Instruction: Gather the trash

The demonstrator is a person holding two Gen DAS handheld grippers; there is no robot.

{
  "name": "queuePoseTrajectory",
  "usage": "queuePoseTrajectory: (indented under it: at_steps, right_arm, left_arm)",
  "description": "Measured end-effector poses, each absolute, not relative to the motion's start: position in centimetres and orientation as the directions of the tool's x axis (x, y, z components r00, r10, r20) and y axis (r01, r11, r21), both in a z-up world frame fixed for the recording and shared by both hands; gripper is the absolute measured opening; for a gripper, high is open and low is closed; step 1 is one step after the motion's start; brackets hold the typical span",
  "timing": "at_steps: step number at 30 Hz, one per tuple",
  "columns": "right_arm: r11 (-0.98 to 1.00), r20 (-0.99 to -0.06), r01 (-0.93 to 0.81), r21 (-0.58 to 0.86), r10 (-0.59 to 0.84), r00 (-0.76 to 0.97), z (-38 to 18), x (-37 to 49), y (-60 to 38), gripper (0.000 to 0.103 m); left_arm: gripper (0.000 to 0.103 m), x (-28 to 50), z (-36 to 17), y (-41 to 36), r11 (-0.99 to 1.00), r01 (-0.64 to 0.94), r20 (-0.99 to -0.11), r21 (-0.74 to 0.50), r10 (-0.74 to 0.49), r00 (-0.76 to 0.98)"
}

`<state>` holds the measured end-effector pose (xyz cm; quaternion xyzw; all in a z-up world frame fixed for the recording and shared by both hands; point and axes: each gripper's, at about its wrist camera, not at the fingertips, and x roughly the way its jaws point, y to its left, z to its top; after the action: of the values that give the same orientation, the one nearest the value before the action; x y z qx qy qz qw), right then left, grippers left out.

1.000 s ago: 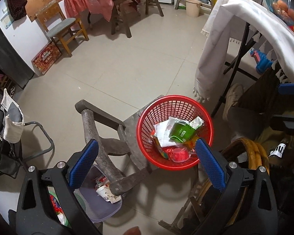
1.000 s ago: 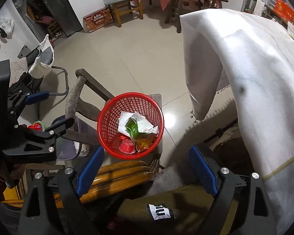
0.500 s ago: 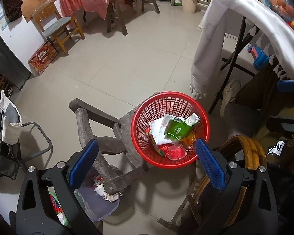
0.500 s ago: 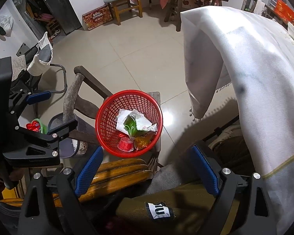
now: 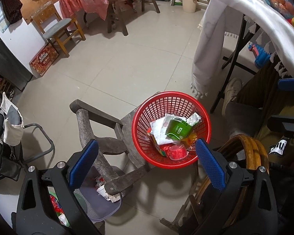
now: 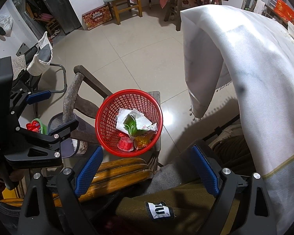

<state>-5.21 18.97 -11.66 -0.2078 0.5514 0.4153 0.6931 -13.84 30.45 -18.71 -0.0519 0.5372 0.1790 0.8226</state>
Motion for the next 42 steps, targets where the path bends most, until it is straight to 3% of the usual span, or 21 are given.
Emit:
queuePoseTrajectory:
  at_steps: [42]
  right_arm:
    - [0.565, -0.938, -0.806, 0.175, 0.345, 0.039, -11.62, -5.31, 18.88, 0.089]
  left_arm:
    - [0.095, -13.70, -19.50, 30.21, 0.929, -0.356, -0.912, 0.096, 0.226, 0.343]
